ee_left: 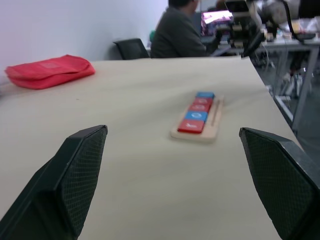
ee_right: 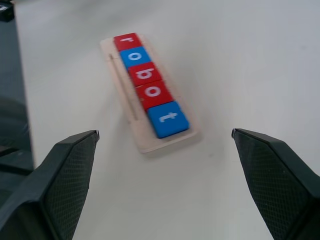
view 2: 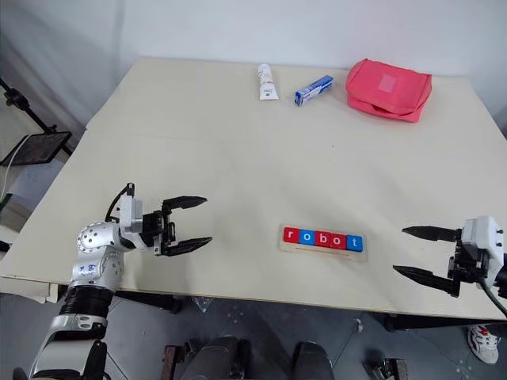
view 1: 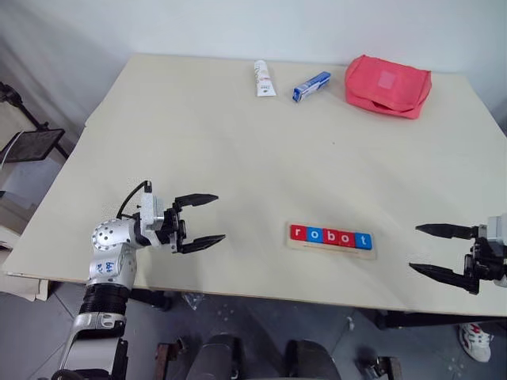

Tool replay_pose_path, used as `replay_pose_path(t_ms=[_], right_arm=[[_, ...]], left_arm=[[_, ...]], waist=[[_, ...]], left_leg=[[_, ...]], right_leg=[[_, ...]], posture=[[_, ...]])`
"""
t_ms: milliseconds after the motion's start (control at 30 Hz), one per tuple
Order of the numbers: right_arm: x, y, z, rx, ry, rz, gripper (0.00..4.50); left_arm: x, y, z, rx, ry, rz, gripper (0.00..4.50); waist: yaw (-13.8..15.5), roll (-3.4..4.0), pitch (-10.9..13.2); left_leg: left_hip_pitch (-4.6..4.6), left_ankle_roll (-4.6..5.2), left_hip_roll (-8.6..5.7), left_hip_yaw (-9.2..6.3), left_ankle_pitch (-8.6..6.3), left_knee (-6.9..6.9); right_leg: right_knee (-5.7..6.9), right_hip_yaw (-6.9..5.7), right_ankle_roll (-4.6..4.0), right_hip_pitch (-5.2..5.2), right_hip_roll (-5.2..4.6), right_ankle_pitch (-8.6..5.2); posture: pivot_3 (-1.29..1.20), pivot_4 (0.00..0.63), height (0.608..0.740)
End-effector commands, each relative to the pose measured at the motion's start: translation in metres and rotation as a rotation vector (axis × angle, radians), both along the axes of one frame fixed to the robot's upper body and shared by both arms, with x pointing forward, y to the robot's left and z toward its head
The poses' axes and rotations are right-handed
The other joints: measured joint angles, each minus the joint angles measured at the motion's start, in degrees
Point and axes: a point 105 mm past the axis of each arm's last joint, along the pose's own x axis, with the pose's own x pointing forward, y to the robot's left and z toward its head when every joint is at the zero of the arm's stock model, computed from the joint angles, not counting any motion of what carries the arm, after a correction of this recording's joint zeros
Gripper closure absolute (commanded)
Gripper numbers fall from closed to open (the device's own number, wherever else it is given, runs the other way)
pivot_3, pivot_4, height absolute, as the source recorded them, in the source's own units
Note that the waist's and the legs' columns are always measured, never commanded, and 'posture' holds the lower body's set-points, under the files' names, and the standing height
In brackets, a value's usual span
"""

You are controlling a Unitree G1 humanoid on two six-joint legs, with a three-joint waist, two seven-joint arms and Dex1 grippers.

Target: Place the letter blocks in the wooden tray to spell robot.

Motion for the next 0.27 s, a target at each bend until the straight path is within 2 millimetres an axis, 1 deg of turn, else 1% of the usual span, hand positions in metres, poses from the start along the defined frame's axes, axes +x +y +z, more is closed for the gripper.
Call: replay_pose_path(t_ms=[33, 133, 267], right_arm=[[-0.0056, -0.0026, 0.0103, 0.031, -0.032, 0.063, 0.04], [-0.007, -0.0037, 0.007, 0.007, -0.011, 0.074, 0.04], [-0.0057, -0.0021, 0.0079, 0.008, -0.008, 0.087, 0.04]], left_arm=[[-0.004, 0.0061, 0.0148, -0.011, -0.04, -0.017, 0.0], [-0.0058, 0.0092, 0.016, -0.009, -0.034, -0.027, 0.0], [-0.0124, 0.0116, 0.0193, -0.025, -0.055, -0.064, 0.0]], waist=[[-0.06, 0.0, 0.0], [-0.02, 0.0, 0.0], [-0.06, 0.0, 0.0]], left_leg=[[0.0, 0.0, 0.0, 0.01, 0.0, 0.0], [0.0, 0.0, 0.0, 0.01, 0.0, 0.0], [0.0, 0.0, 0.01, 0.02, 0.0, 0.0]], right_leg=[[-0.01, 0.0, 0.0, 0.0, 0.0, 0.0], [-0.01, -0.01, 0.0, 0.0, 0.0, 0.0], [-0.03, 0.0, 0.0, 0.0, 0.0, 0.0]], posture=[[0.0, 0.15, 0.74], [0.0, 0.15, 0.74], [0.0, 0.15, 0.74]])
